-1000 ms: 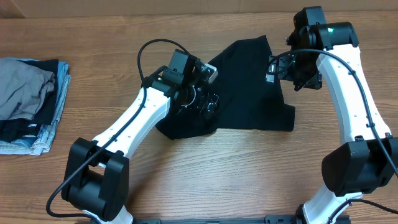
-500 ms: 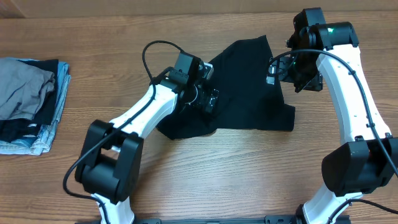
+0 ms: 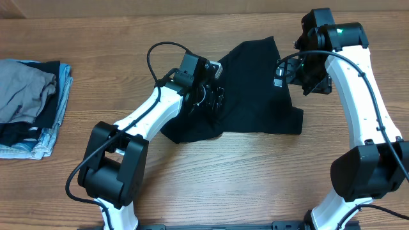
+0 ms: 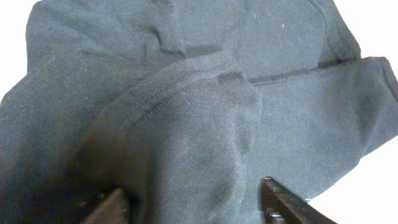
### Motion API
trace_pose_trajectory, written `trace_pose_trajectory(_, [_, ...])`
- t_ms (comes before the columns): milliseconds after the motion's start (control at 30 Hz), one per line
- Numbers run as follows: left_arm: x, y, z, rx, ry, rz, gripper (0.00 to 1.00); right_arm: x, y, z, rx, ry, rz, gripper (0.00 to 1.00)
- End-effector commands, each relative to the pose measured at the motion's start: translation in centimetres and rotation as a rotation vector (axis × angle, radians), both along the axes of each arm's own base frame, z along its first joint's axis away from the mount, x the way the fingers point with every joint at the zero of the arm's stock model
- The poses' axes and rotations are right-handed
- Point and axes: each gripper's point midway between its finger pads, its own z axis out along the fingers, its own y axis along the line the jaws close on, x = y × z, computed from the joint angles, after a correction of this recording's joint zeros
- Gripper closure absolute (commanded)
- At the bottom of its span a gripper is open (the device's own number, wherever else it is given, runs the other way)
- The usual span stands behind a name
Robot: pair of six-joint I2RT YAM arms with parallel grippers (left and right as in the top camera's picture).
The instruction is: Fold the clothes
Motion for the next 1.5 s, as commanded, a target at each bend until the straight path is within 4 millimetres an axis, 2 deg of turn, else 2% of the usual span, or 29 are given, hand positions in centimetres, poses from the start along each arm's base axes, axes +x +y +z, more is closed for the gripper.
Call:
trace_pose_trajectory(0, [0.4, -0.1, -0.4, -0.005, 0.014, 0.024, 0.50, -0.2, -0.1, 0.6, -0.008, -0.015, -0.011, 0.00])
trace_pose_trajectory(100, [0.5, -0.2, -1.1, -0.005, 0.026, 0.035, 0.63, -0.3, -0.2, 0.6, -0.010, -0.011, -0.011, 0.00])
trace_pose_trajectory(233, [1.1, 0.4, -2.6, 0.018, 0.049, 0.103, 0.90, -0.4, -0.4, 0.5, -0.023, -0.009, -0.014, 0.00])
trace_pose_trajectory(267, [1.1, 0.4, -2.8, 0.019, 0.050, 0.103, 0.93, -0.3, -0.4, 0.5, -0.023, -0.010, -0.014, 0.00])
trace_pose_trajectory(300, [1.1, 0.4, -2.9, 0.019, 0.053, 0.105, 0.96, -0.3, -0.4, 0.5, -0.023, -0.011, -0.014, 0.00])
trace_pose_trajectory(500, [1.6, 0.7, -2.3, 0.019, 0.041, 0.151, 0.96, 0.2, -0.8, 0.6, -0.020, -0.029, -0.030, 0.00])
trace_pose_trajectory(600, [1.8, 0.6, 0.5, -0.009, -0.008, 0.150, 0.96, 0.5, -2.0, 0.7, -0.019, -0.039, -0.061, 0.00])
trace_pose_trajectory(667, [1.9, 0.9, 4.1, -0.028, -0.074, 0.162, 0.96, 0.6, -2.7, 0.7, -0.011, -0.038, -0.082, 0.00])
trace_pose_trajectory(767, [1.9, 3.0, 9.4, 0.003, -0.195, 0.232, 0.96, 0.6, -3.5, 0.7, 0.018, -0.035, -0.112, 0.00])
trace_pose_trajectory(867, [1.3, 6.2, 16.2, 0.037, -0.361, 0.341, 0.96, 0.6, -3.3, 0.8, 0.054, -0.036, -0.089, 0.00])
trace_pose_trajectory(933, [0.9, 7.4, 19.1, 0.033, -0.434, 0.384, 0.96, 0.6, -3.3, 0.8, 0.053, -0.038, -0.090, 0.00])
trace_pose_trajectory(1000, [0.5, 7.6, 20.2, 0.029, -0.462, 0.373, 0.96, 0.7, -3.3, 0.8, 0.053, -0.041, -0.090, 0.00])
trace_pose_trajectory(1067, [0.2, 7.7, 19.9, 0.044, -0.448, 0.370, 0.96, 0.7, -3.3, 0.8, 0.053, -0.041, -0.089, 0.00])
trace_pose_trajectory(1200, [0.8, 10.1, 19.9, 0.156, -0.493, 0.447, 0.96, 0.6, -3.3, 0.7, 0.053, -0.036, -0.089, 0.00])
trace_pose_trajectory(1300, [1.6, 13.6, 20.5, 0.272, -0.538, 0.553, 0.96, 0.4, -2.8, 0.8, 0.072, -0.028, -0.076, 0.00])
trace_pose_trajectory(1467, [3.3, 19.7, 21.1, 0.324, -0.557, 0.715, 0.96, 0.3, -0.1, 1.1, 0.174, -0.034, 0.031, 0.00])
